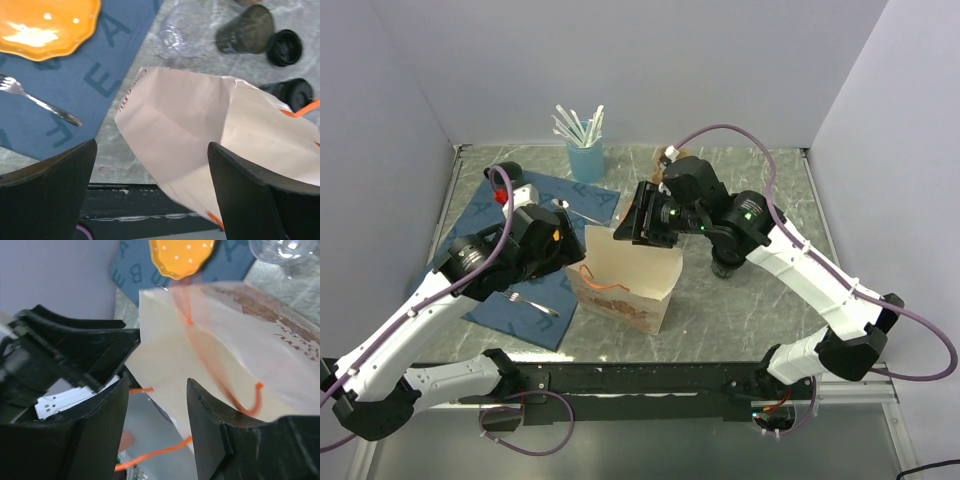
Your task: Pack the takeout coffee
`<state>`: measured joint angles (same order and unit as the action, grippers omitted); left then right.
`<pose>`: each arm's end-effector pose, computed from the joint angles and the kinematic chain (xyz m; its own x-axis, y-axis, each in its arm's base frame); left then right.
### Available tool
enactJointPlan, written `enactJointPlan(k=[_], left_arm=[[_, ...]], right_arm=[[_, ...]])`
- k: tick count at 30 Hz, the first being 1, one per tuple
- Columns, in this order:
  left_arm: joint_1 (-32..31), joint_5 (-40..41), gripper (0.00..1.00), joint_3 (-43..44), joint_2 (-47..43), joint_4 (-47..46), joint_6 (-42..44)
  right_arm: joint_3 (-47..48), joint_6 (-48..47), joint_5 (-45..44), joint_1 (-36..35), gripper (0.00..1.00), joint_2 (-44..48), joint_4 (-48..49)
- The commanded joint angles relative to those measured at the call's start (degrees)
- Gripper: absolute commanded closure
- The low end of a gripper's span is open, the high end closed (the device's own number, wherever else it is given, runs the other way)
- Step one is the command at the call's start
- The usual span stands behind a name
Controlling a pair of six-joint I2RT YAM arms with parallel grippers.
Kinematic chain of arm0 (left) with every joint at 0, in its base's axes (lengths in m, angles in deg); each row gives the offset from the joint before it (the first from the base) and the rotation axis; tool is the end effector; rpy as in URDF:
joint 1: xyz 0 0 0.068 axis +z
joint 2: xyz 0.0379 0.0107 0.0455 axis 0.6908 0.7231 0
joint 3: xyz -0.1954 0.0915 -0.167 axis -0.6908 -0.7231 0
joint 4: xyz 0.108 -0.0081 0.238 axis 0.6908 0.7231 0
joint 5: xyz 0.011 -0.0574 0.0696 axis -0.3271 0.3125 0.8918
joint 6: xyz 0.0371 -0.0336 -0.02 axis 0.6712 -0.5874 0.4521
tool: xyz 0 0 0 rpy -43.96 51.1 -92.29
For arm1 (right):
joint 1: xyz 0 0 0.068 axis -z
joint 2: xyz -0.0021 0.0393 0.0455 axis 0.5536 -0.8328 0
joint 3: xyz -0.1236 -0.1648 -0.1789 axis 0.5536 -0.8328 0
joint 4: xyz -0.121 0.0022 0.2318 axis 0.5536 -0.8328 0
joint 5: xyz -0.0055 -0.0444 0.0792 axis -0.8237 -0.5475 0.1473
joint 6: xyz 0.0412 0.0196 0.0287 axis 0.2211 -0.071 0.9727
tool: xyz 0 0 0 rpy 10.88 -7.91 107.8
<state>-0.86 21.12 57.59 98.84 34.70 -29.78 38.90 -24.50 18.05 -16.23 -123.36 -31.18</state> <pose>0.1354 -0.1136 0.3845 -0.6749 -0.4271 -0.6018 -0.2121 0.8933 -0.3962 0.1828 0.2239 0.4342 -0.8721 0.1646 -0.4608 -0.2368 0.6821 0.6919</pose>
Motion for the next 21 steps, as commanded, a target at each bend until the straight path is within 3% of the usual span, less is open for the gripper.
enactJointPlan(k=[1,11,16,19,21], left_arm=[[0.17,-4.72,0.01,0.89,-2.75,-3.67,0.61],[0.17,-3.31,0.01,4.23,-2.75,-8.58,10.97],[0.17,-1.74,0.03,3.09,0.23,-9.73,14.14],[0.17,-1.03,0.09,2.04,2.69,-10.34,15.37],[0.17,-0.86,0.22,1.51,3.49,-11.05,16.33]], right_arm=[[0.43,-0.77,-3.29,-0.6,0.44,2.13,-2.47],[4.82,-6.4,-1.62,-0.17,0.46,5.21,-3.52],[7.89,-10.26,-5.65,0.45,0.46,5.74,-4.05],[10.0,-13.42,-10.13,2.55,0.46,6.35,-4.14],[10.1,-14.74,-11.28,4.48,0.46,6.44,-3.26]])
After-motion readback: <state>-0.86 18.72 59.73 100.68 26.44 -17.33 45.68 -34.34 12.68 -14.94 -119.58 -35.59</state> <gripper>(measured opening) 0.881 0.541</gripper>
